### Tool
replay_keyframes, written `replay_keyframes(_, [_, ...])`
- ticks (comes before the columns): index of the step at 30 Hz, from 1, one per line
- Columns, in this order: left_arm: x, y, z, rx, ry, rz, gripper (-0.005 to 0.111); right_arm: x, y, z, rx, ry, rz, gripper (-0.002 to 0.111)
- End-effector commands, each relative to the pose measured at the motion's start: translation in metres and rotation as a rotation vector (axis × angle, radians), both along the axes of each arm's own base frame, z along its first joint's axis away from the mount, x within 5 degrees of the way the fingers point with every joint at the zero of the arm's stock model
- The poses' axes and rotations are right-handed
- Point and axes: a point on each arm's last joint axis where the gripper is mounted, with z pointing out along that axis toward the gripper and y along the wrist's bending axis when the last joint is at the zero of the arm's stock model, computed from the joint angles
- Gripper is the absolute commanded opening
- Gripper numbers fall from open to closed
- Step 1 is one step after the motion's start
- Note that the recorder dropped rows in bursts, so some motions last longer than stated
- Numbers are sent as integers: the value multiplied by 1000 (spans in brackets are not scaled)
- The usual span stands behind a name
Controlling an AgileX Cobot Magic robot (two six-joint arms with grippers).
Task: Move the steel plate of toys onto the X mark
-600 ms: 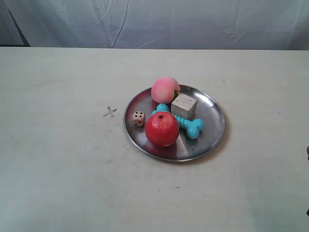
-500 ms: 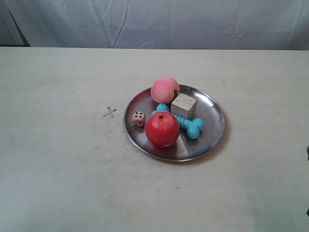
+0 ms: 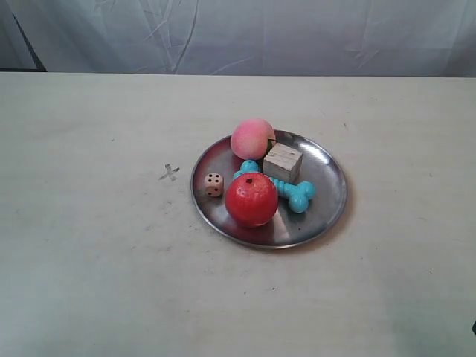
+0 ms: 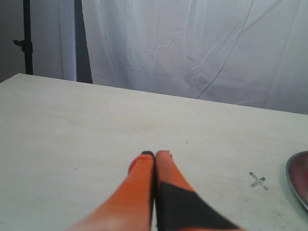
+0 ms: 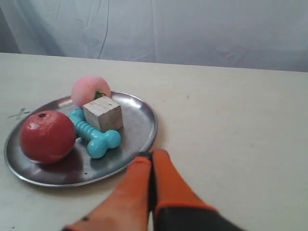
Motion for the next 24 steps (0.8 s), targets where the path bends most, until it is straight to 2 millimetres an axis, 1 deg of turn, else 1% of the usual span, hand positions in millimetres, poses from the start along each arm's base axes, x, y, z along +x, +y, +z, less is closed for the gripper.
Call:
replay_keyframes(1, [0,1,1,63,-30,5,0,2,-4,6,-83,-98,-29,0])
replay_keyframes(3, [0,2,3,85,-52,11,0,2,-4,13,-63,-171,-42,0])
replay_keyframes(5, [0,2,8,31,-98,18,0,3,-5,19,-54,-240,-55,0])
replay_keyframes(8, [0,4,18,-239,-219,46,0,2,-7,32,-41,-381,-81,0])
replay_keyframes(10, [-1,8,23,-371,-287,71,0,1,-9,40,-9,-464,-100,0])
replay_keyframes(14, [-4,15,31,-540,-391,127,0,-2,-15,50,297,-557,-155,0])
replay_keyframes(18, [-5,19,32,-641,-427,152,0,-3,-22,50,654,-545,-197,0])
replay_keyframes(20, [-4,18,31,-690,-414,143,0,-2,-23,49,754,-524,-207,0])
replay_keyframes(23, [-3,15,29,-779,-369,110,0,-2,-25,48,854,-508,-226,0])
replay_keyframes(24, [-4,14,35,-782,-371,95,0,-3,-25,51,883,-511,-228,-1])
